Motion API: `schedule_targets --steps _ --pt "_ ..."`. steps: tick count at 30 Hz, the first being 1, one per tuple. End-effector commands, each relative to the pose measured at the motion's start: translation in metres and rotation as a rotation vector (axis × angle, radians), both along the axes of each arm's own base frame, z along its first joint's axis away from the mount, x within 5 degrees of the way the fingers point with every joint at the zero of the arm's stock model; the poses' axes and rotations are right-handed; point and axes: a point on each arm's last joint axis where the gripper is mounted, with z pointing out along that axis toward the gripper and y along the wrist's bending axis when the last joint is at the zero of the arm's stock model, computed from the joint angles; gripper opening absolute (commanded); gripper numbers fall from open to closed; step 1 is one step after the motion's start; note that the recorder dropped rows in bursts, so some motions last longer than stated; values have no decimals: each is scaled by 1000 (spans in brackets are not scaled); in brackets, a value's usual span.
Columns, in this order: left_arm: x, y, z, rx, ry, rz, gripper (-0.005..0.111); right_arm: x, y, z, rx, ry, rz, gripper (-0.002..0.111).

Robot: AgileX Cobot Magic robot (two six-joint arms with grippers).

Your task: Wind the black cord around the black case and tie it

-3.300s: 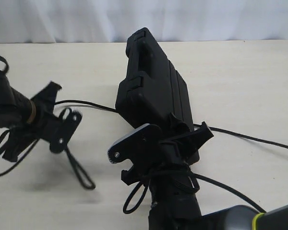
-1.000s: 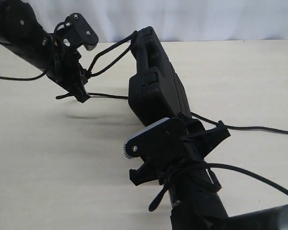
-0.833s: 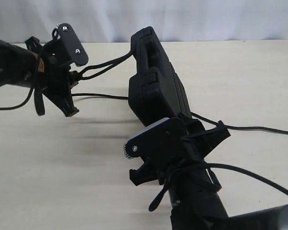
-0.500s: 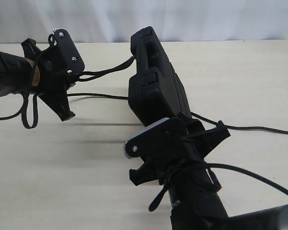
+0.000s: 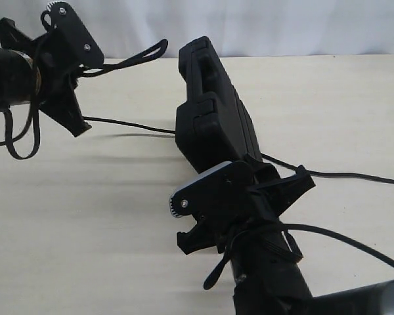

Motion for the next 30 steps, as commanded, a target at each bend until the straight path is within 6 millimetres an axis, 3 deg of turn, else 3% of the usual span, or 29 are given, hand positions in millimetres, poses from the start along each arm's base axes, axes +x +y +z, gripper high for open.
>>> schedule_targets --steps 1,13,23,30 --pt "-13 -14 8 165 -218 61 0 1 0 8 13 -44 5 4" --pt "-31 -18 -19 97 -192 87 0 1 0 8 13 -44 5 4" --pt "-15 -26 -57 117 -105 118 0 1 0 7 17 -29 13 4" --pt "2 -35 -51 66 -148 146 0 1 1 6 18 -21 17 4"
